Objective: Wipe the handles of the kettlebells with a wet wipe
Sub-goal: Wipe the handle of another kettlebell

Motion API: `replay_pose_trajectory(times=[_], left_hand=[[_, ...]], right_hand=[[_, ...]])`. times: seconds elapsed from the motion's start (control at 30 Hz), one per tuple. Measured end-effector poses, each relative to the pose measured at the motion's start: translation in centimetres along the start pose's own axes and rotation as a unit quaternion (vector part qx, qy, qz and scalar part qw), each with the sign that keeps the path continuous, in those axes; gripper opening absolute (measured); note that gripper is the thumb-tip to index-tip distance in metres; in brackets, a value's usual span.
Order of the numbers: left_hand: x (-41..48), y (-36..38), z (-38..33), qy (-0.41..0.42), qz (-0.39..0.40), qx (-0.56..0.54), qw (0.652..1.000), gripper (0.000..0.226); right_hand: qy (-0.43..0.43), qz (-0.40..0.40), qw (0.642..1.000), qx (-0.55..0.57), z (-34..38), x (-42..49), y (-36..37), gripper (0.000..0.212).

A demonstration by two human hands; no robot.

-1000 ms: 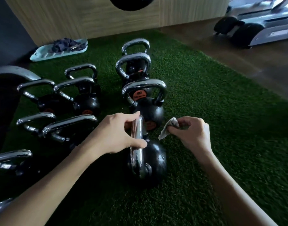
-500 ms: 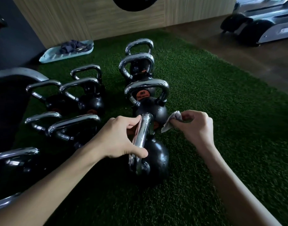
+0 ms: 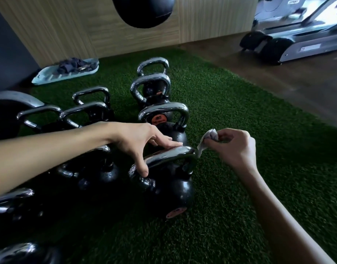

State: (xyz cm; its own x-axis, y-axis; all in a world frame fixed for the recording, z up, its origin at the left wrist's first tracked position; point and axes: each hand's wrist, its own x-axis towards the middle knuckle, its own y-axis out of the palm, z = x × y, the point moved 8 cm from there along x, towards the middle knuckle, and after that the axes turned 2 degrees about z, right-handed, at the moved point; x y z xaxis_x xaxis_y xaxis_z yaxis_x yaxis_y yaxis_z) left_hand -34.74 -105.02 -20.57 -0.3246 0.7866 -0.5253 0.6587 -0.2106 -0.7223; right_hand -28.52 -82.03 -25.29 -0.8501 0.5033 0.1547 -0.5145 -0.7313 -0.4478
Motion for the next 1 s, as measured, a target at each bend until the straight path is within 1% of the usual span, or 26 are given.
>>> replay_pose_trajectory(times=[0.1, 0.2, 0.33, 0.4, 0.43, 0.47, 0.5, 0.57, 0.6, 0.63, 0.7, 0.8, 0.93, 1.0], left_hand=[[0.1, -0.4, -0.5, 0.013, 0.008, 0.037, 0.999, 0.111], [0.0, -0.5, -0.5, 0.022, 0.01, 0.043, 0.999, 0.111], [0.1, -0.5, 0.1, 0.026, 0.018, 0.082, 0.996, 0.113], [-0.3, -1.1, 0.7, 0.022, 0.011, 0.048, 0.999, 0.104], [-0.5, -2.0, 1.2, 0.016, -0.01, 0.023, 1.0, 0.095], [-0.7, -3.1, 2.1, 0.006, -0.049, 0.003, 0.999, 0.084], [-0.9, -4.7, 3.3, -0.004, -0.106, -0.008, 0.994, 0.074], [-1.4, -8.3, 6.2, -0.037, -0.253, 0.013, 0.967, 0.056], [-1.7, -9.6, 7.9, -0.06, -0.306, 0.035, 0.949, 0.053], [-1.7, -10.6, 9.4, -0.087, -0.334, 0.051, 0.937, 0.054], [-1.4, -12.1, 11.6, -0.141, -0.341, 0.068, 0.927, 0.06], [-0.5, -14.2, 12.1, -0.188, -0.317, 0.076, 0.927, 0.064], [1.1, -15.2, 11.9, -0.214, -0.267, 0.076, 0.936, 0.056], [1.9, -15.2, 12.5, -0.216, -0.251, 0.084, 0.94, 0.058]], right_hand=[[0.004, -0.003, 1.0, -0.009, -0.1, 0.2, -0.1, 0.022], [0.008, -0.006, 1.0, -0.016, 0.1, 0.4, 0.0, 0.021], [-0.001, -0.003, 1.0, -0.013, 0.5, 1.0, 0.6, 0.02], [-0.01, -0.001, 1.0, -0.008, 0.8, 1.7, 1.1, 0.021], [-0.017, 0.001, 1.0, -0.005, 1.1, 2.2, 1.4, 0.021], [-0.027, 0.003, 1.0, -0.002, 1.6, 2.7, 1.7, 0.021], [-0.04, 0.003, 0.999, 0.0, 2.2, 3.3, 2.0, 0.021], [-0.07, 0.011, 0.997, 0.008, 3.6, 4.9, 2.8, 0.025], [-0.088, 0.02, 0.996, 0.013, 4.5, 5.8, 3.3, 0.026], [-0.107, 0.034, 0.994, 0.013, 5.5, 6.9, 4.0, 0.026], [-0.152, 0.064, 0.986, -0.003, 7.6, 9.0, 5.4, 0.023], [-0.209, 0.101, 0.972, -0.038, 10.5, 11.9, 7.5, 0.023], [-0.255, 0.16, 0.95, -0.086, 13.2, 15.0, 10.8, 0.023], [-0.278, 0.196, 0.932, -0.124, 14.0, 15.5, 12.5, 0.021]])
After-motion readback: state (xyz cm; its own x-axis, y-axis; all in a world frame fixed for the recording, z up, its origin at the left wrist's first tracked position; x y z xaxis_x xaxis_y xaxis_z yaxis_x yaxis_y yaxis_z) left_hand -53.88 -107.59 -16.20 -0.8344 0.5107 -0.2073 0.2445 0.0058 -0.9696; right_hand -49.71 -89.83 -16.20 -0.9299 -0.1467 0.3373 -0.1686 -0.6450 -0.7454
